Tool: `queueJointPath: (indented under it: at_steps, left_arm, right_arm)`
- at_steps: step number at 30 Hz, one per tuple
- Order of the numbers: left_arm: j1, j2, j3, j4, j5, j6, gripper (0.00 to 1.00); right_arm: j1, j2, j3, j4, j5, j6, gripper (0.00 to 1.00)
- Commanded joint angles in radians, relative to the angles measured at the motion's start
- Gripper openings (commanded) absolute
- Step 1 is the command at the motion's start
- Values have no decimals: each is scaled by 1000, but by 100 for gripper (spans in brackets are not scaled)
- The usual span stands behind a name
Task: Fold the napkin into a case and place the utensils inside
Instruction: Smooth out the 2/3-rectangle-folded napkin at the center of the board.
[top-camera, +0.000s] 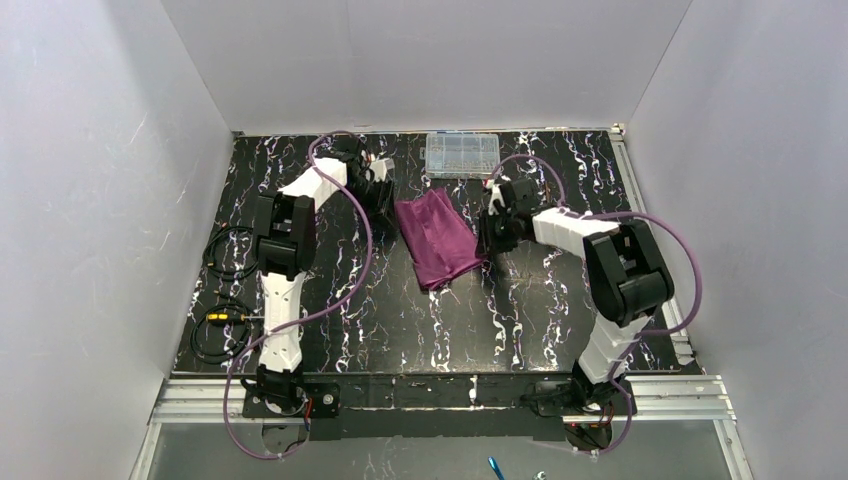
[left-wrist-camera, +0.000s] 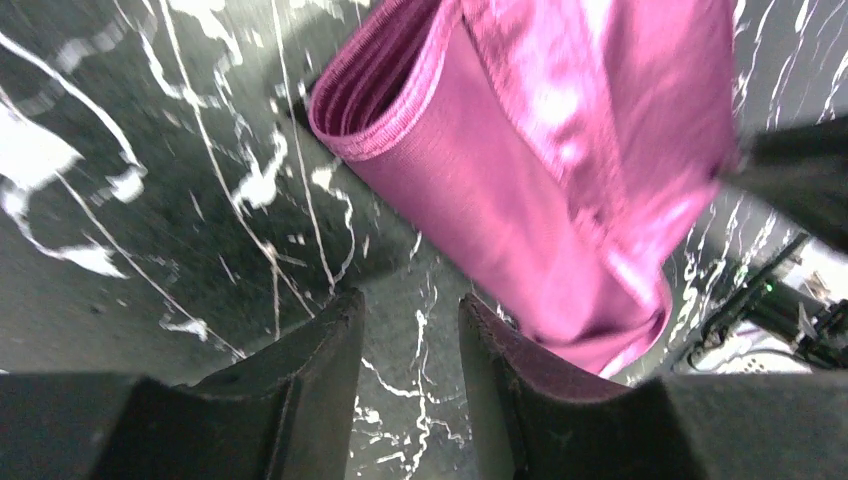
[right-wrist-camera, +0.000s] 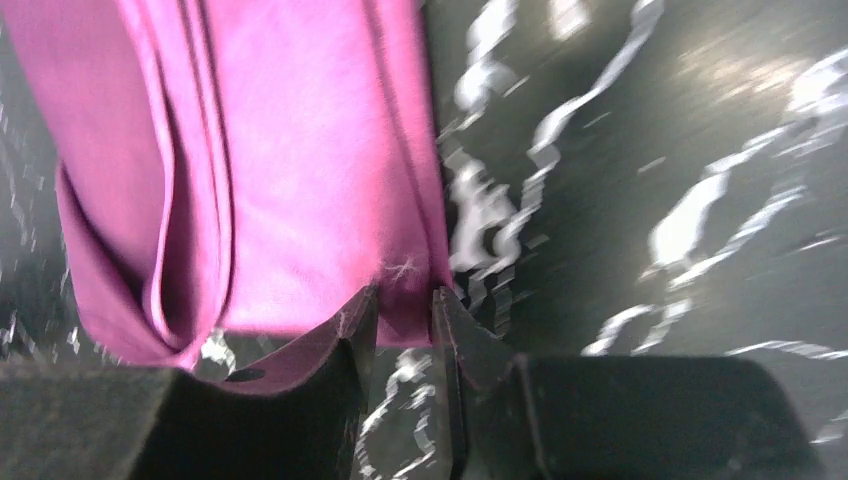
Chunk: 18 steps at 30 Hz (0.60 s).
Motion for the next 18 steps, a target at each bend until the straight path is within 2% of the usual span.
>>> queueJointPath:
  at_steps: [1,6,10,14,18]
  left_arm:
    - [-11,36,108,-16,-26,-6,37]
    - [-31,78,192,-26,16,13,37]
    - [-46,105,265,-63,45,80,37]
    - [-53,128,380,-150,67,183,37]
    - [-51,73,452,-217,72,294,39]
  right_arm:
    - [135,-96,-128,-25,-58,86,35]
    - [263,-146,-223,88,-137,215,37]
    - [308,-121,-173,110,-191,235,40]
    - [279,-136,-66,34,-249,214,46]
    - [149,-190,32,17,-295,218,64]
